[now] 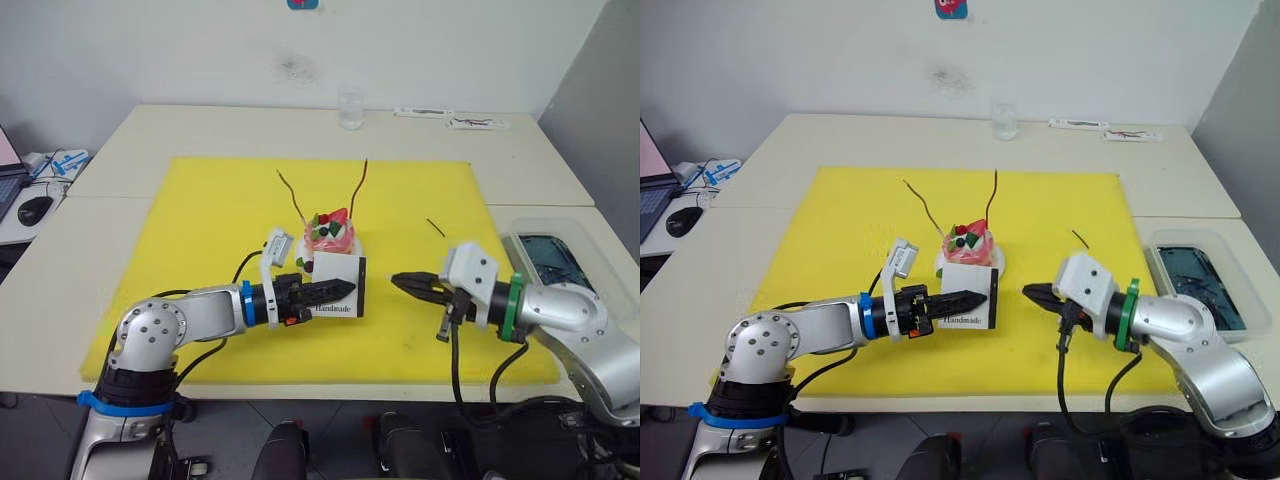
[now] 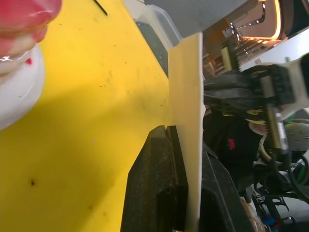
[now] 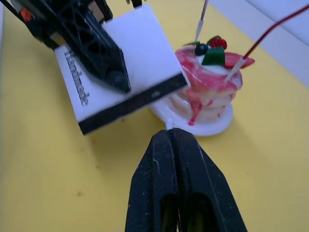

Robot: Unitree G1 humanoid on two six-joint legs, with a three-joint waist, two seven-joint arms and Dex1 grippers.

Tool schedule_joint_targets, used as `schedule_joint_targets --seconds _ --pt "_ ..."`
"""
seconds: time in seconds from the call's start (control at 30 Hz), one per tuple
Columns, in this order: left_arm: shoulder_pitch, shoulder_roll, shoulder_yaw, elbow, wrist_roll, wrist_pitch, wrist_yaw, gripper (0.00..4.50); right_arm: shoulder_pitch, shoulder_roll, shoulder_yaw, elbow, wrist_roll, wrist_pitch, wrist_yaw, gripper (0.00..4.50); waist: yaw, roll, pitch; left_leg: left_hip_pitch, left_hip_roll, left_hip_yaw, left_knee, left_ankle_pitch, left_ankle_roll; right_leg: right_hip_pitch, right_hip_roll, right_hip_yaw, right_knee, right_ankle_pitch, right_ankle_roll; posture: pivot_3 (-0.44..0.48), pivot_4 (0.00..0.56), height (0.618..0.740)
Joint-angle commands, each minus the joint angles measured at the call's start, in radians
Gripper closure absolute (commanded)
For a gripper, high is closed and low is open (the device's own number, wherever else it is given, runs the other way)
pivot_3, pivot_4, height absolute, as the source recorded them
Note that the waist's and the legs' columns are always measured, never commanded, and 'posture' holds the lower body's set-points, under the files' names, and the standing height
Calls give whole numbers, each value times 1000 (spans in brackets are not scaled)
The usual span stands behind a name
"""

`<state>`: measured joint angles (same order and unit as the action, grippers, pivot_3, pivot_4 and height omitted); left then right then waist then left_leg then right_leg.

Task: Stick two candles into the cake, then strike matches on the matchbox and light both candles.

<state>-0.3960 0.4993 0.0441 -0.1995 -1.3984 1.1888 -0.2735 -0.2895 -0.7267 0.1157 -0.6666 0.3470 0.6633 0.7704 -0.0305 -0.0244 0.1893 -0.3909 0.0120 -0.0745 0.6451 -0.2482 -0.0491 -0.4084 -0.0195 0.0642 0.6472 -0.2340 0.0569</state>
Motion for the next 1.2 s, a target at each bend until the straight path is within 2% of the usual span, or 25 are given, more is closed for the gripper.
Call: schedule_joint_targets --seconds 0.03,0.43,1.2 --pt "-13 -21 4 -15 27 -19 -16 4500 -40 1 35 -24 2 14 4 4459 0 0 0 -1 0 0 0 0 0 0 0 0 0 0 0 0 150 740" --pt "-6 -52 23 -25 61 -11 -32 4500 -103 2 145 41 -88 -45 25 4459 0 0 0 -2 0 -1 0 0 0 -2 0 -1 0 1 1 0 150 740" --pt "3 -80 25 -35 58 -11 -27 4500 -117 11 215 107 -186 -129 82 4459 0 0 0 -2 0 -1 0 0 0 -2 0 -1 0 1 2 0 150 740"
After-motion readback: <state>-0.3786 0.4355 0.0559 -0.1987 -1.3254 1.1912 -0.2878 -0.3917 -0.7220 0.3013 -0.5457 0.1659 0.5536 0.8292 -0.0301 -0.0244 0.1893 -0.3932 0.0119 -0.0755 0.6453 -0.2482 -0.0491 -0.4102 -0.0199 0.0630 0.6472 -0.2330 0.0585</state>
